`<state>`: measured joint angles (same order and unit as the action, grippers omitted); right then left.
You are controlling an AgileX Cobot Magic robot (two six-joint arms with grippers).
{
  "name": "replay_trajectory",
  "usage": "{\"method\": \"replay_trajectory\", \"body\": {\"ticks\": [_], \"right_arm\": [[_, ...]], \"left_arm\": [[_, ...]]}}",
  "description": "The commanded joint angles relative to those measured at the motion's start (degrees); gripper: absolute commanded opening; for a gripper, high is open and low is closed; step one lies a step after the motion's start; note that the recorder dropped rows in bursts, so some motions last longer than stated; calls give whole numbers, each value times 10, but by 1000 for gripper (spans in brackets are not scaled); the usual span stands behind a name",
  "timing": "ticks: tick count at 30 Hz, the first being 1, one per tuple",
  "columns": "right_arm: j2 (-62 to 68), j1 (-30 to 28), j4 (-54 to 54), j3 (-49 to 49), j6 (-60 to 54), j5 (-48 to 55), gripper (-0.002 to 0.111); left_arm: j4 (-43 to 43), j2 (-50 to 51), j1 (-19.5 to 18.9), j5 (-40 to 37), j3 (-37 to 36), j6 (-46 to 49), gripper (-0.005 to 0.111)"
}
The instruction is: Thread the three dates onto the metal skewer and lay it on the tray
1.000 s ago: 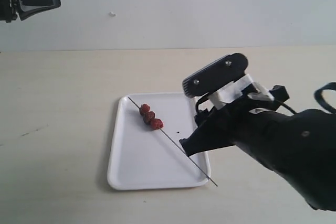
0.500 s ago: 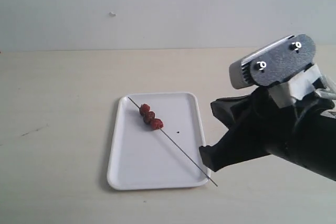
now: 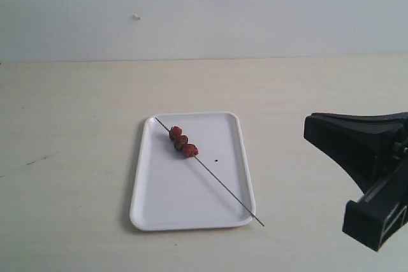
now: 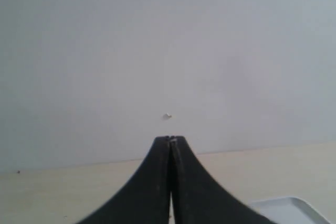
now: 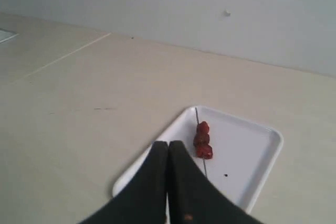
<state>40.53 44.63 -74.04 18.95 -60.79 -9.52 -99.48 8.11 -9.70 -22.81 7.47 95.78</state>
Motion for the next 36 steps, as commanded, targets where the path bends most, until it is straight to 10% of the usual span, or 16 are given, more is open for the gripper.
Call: {"method": "replay_trajectory", "body": {"ticks": [1,23,36], "right_arm": [[-25,0,7,-8,-1,37,0],[-26,-4,12,-8,1,32,0],[-174,-390,-5,-10,-7,52,0]], "left_arm": [[-5,-16,0,10,-50,11,0],[-5,-16,0,5,-75,12,0],[-5,-16,0,5,-75,12,0]]}}
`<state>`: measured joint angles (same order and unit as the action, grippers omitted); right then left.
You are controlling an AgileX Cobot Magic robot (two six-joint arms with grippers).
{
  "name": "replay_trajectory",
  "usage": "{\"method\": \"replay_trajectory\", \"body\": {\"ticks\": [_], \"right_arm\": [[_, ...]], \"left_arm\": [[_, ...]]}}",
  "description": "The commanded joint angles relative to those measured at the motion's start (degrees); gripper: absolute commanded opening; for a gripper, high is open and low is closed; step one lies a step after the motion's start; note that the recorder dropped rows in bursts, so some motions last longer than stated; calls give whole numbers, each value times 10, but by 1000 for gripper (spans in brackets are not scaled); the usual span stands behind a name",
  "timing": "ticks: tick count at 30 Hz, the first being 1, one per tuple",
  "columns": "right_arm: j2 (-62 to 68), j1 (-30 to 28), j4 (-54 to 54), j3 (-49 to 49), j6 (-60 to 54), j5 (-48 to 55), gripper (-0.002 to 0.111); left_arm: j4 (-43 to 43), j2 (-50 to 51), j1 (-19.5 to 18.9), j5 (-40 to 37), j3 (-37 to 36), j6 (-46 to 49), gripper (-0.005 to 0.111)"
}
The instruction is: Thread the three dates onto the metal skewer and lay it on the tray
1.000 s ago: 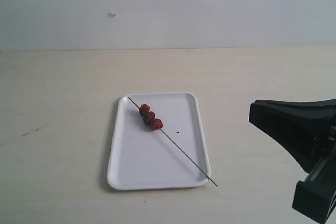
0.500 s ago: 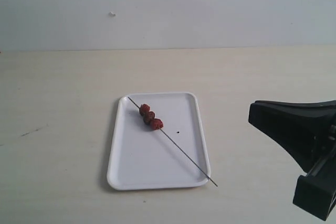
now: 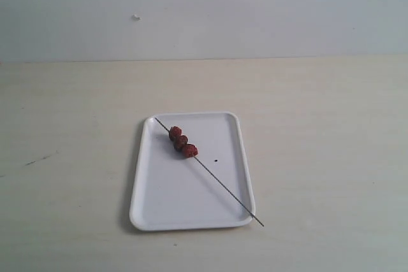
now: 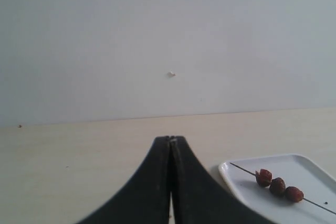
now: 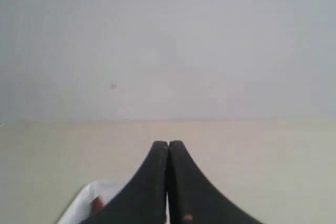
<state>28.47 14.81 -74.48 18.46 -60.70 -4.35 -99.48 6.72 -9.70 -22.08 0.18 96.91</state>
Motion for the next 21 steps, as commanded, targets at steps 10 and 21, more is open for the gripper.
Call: {"method": "replay_trajectory", "body": {"ticks": [10,21], "right_arm": [[-188,-217,-1,-98,-19,-16,0],[-231,-219,-1,-184,-68,-28,0]], "left_arm": [[-5,-2,0,-2,-2,1,0],[-5,-2,0,-4,-2,1,0]]}}
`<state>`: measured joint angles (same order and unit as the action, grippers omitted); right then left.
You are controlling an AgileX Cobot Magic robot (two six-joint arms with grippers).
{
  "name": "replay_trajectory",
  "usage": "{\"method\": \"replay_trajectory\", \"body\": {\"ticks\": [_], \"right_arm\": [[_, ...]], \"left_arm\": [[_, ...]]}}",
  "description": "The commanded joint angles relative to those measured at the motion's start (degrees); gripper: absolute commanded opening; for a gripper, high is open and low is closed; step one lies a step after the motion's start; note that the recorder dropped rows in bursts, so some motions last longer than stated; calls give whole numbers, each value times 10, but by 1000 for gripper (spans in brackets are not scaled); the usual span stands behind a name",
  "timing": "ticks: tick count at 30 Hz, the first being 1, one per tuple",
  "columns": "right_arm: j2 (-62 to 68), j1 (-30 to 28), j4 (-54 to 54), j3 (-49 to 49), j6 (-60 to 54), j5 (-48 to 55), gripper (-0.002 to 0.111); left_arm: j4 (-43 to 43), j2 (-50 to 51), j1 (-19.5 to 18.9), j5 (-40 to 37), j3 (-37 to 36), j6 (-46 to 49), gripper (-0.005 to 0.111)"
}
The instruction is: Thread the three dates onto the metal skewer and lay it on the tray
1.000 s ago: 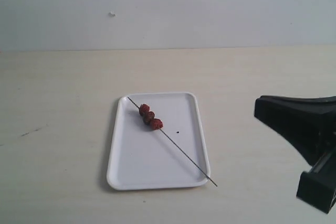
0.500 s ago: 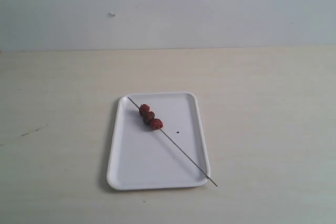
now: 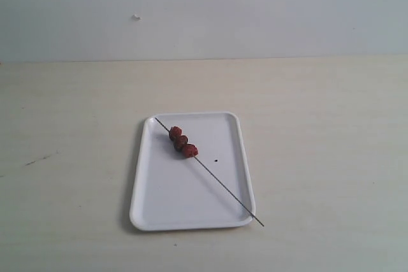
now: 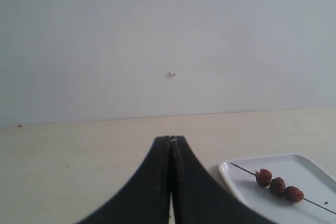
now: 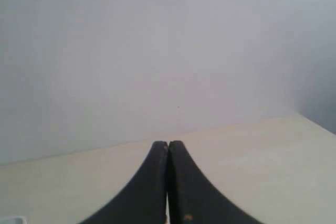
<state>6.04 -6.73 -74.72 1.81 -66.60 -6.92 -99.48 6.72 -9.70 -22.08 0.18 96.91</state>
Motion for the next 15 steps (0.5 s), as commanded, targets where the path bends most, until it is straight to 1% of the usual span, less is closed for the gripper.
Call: {"method": "replay_trajectory", "body": {"ticks": [1,15], "right_arm": [[-7,-4,-1,-18,-8,-3,0],[-7,-4,-1,-18,-7,-4,0]], "left_arm": [[-5,-2,0,-4,-2,1,0],[-5,-2,0,-4,-2,1,0]]}}
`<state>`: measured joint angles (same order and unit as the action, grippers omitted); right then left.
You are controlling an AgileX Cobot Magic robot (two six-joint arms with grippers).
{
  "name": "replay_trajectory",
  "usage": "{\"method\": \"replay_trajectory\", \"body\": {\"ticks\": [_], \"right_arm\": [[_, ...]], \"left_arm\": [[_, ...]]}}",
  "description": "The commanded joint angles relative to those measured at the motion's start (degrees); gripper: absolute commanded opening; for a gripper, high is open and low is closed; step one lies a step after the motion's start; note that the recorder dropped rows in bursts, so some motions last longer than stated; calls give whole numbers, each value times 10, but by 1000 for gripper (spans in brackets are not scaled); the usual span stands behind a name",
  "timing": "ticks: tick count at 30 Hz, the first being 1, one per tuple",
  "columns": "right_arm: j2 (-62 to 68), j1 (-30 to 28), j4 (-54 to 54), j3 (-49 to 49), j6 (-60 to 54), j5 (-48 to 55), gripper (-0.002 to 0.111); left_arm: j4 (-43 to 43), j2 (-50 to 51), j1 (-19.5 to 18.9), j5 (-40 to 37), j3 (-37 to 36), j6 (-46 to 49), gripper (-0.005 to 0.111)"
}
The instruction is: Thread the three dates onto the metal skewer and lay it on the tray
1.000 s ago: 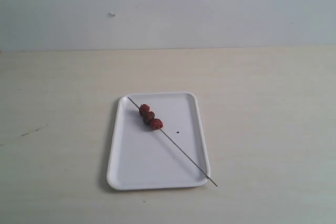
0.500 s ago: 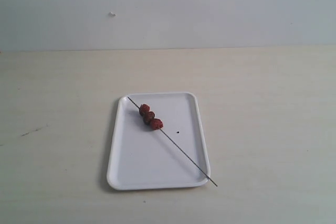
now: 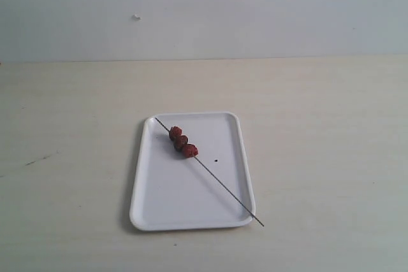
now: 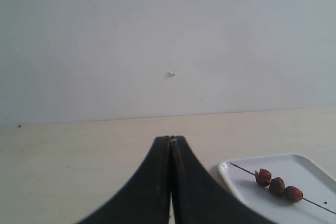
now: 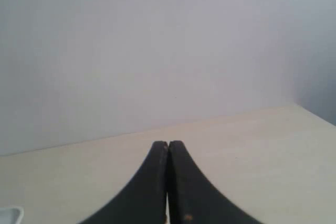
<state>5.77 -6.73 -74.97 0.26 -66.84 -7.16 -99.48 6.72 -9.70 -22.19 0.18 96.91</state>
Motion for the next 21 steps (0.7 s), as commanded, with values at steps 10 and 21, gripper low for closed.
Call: {"method": "replay_trajectory", "body": {"ticks": [10,21], "right_arm": [[-4,-4,1,-3,-5,-1,0],[-4,-4,5,-3,-5,-1,0]], "left_arm": [[-5,-2,0,-3,-2,1,0],[-5,-2,0,-3,-2,1,0]]}}
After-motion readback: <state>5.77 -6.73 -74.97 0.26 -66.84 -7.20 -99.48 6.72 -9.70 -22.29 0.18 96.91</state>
